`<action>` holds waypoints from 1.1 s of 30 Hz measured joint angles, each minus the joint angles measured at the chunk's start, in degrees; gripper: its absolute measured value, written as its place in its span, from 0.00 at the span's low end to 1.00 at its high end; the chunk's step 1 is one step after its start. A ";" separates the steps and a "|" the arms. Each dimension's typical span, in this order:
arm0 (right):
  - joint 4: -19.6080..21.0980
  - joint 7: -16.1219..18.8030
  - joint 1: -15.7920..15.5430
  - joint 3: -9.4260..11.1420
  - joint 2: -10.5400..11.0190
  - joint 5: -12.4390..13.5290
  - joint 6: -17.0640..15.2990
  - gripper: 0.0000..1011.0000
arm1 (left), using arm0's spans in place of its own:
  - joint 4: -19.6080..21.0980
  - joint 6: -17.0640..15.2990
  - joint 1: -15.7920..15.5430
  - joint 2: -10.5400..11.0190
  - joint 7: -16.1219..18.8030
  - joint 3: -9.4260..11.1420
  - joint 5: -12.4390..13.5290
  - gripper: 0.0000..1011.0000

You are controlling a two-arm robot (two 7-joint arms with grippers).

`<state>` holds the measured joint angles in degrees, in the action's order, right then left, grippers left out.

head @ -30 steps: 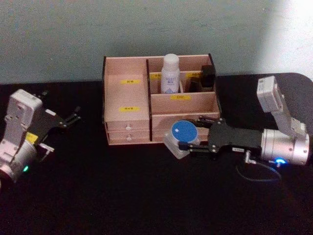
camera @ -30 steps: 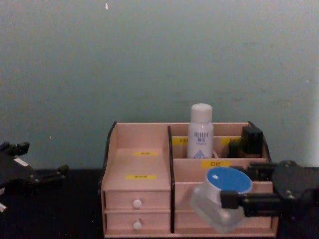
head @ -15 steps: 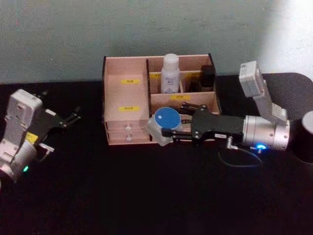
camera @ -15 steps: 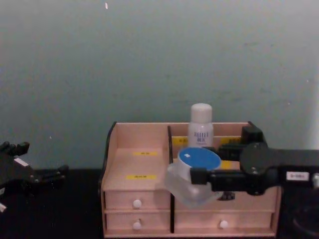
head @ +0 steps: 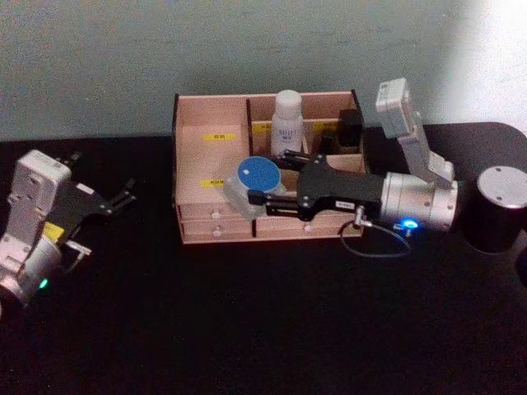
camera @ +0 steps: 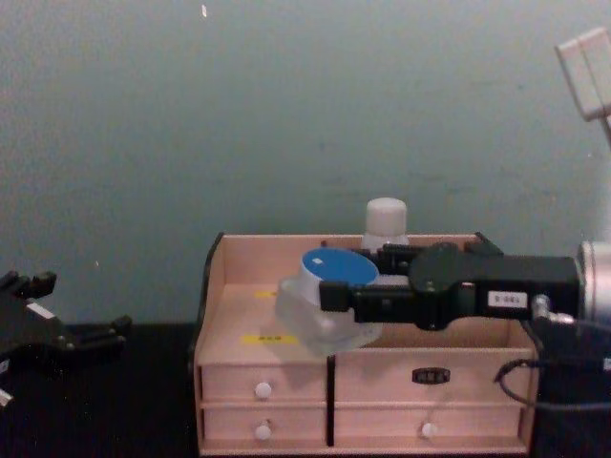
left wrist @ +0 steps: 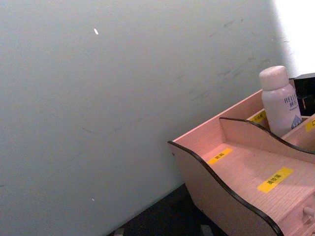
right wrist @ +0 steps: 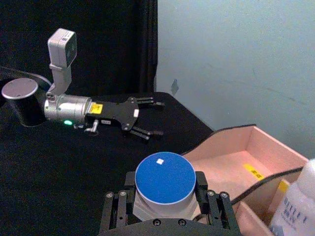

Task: Pick up the facial cleanser and watermelon frost from the table and place them into the tiered storage box.

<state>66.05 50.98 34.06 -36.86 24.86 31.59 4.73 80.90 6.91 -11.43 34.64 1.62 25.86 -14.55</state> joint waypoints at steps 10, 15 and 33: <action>-5.42 0.51 4.13 -1.46 -3.71 -1.65 1.17 0.72 | 0.00 0.00 0.00 0.00 0.00 0.00 0.00 0.99; -8.51 0.75 5.85 -1.94 -5.58 -2.34 1.72 0.72 | 0.00 0.00 0.00 0.00 0.00 0.00 0.00 0.99; -20.01 1.64 11.24 -1.64 -11.76 -4.65 4.00 0.72 | 0.00 0.00 0.00 0.00 0.00 0.00 0.00 0.99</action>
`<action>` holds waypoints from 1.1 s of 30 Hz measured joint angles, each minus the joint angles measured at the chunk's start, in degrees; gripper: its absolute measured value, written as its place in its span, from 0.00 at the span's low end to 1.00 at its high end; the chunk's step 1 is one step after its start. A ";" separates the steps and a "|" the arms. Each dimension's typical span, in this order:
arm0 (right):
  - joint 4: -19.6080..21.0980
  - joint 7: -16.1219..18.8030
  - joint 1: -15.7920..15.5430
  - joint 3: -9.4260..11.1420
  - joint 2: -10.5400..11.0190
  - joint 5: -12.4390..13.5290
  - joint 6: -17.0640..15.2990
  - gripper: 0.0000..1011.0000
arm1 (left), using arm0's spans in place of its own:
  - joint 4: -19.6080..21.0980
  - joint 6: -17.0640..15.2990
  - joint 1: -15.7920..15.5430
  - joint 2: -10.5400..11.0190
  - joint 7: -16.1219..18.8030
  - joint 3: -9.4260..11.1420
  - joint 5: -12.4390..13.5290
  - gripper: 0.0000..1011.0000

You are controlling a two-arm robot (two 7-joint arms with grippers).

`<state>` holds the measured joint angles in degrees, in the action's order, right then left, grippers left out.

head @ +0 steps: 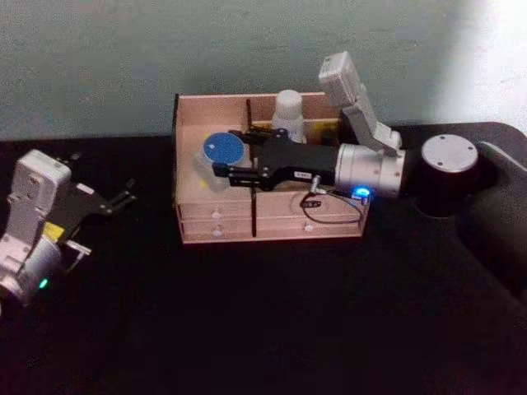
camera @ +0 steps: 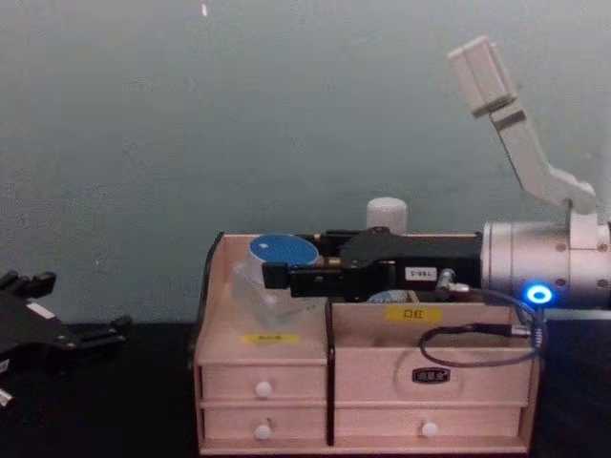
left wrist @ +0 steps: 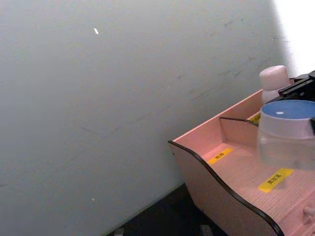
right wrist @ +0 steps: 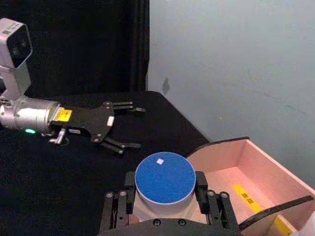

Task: Pick up the facial cleanser and watermelon frost from the table and place them into the tiered storage box.

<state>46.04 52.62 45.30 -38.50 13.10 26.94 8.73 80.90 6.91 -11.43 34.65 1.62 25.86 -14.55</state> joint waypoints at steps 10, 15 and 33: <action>-4.05 -0.13 1.71 0.55 -2.16 -1.43 0.44 0.72 | 0.00 0.00 0.00 0.00 0.00 0.00 0.00 0.99; -5.66 -0.28 2.30 0.78 -3.03 -2.36 0.50 0.72 | 0.00 0.00 0.00 0.00 0.00 0.00 0.00 0.99; -7.52 -1.22 2.70 1.75 -4.47 -4.86 0.38 0.72 | 0.00 0.00 0.00 0.00 0.00 0.00 0.00 0.99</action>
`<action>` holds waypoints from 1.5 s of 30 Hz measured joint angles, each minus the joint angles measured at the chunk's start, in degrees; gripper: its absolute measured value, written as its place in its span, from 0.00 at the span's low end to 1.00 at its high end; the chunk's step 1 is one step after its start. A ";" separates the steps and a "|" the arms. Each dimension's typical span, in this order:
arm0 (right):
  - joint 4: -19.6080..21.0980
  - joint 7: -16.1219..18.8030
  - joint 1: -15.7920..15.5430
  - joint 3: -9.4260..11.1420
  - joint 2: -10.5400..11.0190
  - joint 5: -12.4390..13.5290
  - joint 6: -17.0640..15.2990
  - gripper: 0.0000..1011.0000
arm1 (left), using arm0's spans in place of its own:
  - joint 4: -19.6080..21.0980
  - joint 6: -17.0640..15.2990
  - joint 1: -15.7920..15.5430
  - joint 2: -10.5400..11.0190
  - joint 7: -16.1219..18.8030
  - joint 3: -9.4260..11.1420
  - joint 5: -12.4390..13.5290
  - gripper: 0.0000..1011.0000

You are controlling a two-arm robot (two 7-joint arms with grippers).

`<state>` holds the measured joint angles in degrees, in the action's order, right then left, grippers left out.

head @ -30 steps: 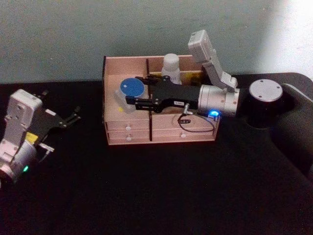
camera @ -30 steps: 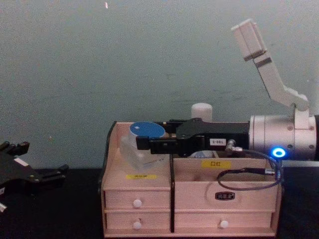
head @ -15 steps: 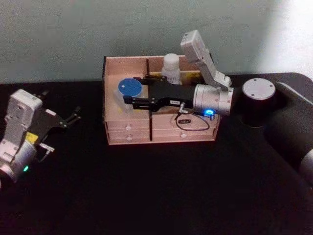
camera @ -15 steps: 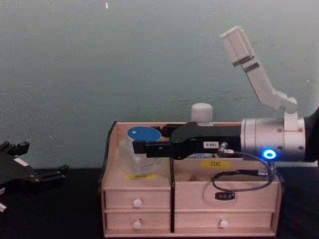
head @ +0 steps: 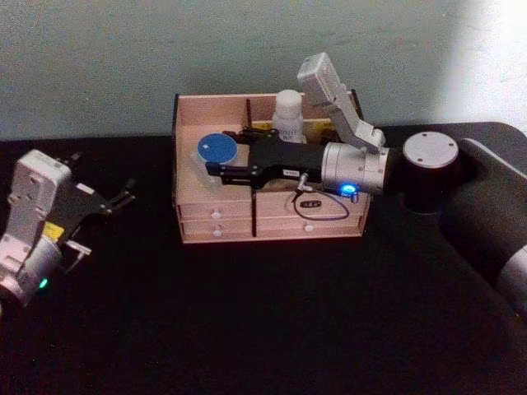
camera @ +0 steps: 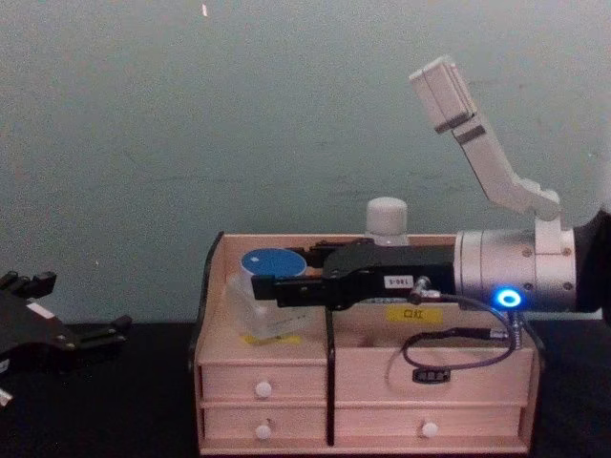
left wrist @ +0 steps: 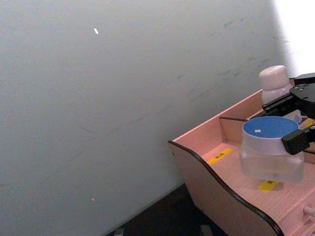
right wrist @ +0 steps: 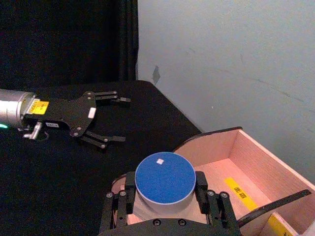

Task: Pick up the facial cleanser and watermelon frost from the table and place them into the tiered storage box.

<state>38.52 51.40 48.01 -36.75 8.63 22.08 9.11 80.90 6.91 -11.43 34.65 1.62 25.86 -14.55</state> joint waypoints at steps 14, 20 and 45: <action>-0.66 0.14 0.24 0.44 -0.33 -1.00 -1.32 0.72 | 0.00 0.00 0.00 0.00 0.00 0.00 0.00 0.99; -1.25 0.16 0.37 0.62 -0.61 -1.36 -1.59 0.72 | 0.00 0.00 0.00 0.00 0.00 0.00 0.00 0.99; -1.72 -0.01 0.44 1.07 -0.86 -1.51 -1.84 0.72 | 0.00 0.00 0.00 0.00 0.00 0.00 0.01 0.99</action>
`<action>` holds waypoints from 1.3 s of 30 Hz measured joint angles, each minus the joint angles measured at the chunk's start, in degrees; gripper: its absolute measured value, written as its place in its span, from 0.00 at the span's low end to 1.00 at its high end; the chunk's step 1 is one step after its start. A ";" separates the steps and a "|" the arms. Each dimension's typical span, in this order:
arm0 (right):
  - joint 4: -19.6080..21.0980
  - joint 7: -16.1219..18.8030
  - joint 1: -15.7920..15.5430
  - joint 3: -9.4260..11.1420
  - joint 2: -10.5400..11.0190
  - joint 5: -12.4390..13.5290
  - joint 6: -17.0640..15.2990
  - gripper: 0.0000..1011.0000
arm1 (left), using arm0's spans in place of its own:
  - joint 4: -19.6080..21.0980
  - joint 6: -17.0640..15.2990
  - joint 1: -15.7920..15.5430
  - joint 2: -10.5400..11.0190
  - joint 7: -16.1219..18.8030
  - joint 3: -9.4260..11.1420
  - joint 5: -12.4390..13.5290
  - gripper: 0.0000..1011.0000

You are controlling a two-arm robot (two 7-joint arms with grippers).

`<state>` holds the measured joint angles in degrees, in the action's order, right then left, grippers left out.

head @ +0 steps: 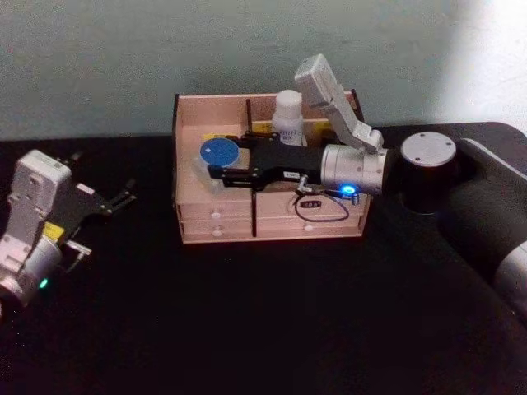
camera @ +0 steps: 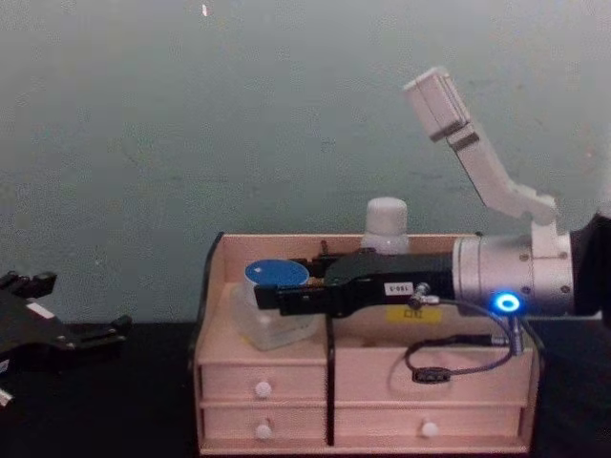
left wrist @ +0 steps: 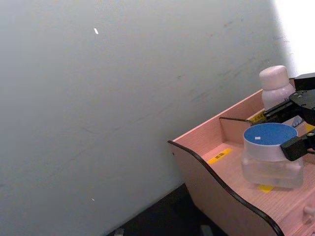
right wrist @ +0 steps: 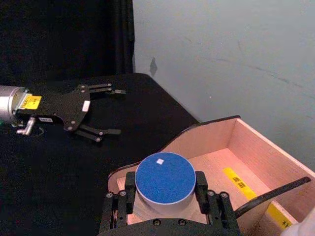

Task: Pick up the facial cleanser and watermelon frost from the table and place them into the tiered storage box.

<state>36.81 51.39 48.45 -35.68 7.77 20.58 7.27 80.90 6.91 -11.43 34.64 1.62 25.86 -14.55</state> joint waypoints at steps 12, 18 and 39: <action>0.04 0.06 -0.04 -0.06 0.01 0.09 0.02 0.84 | 0.00 0.00 0.00 0.00 0.00 0.00 0.00 0.99; 0.06 0.07 -0.04 -0.06 0.01 0.09 0.01 0.98 | 0.00 0.00 0.00 0.00 0.00 0.00 0.00 0.99; 1.08 0.06 -0.43 0.02 0.29 -0.03 0.20 0.99 | 0.00 0.00 0.00 0.00 0.00 0.00 0.00 0.99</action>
<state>37.88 51.45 48.01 -35.66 8.06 20.54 7.47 80.90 6.91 -11.43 34.64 1.62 25.86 -14.55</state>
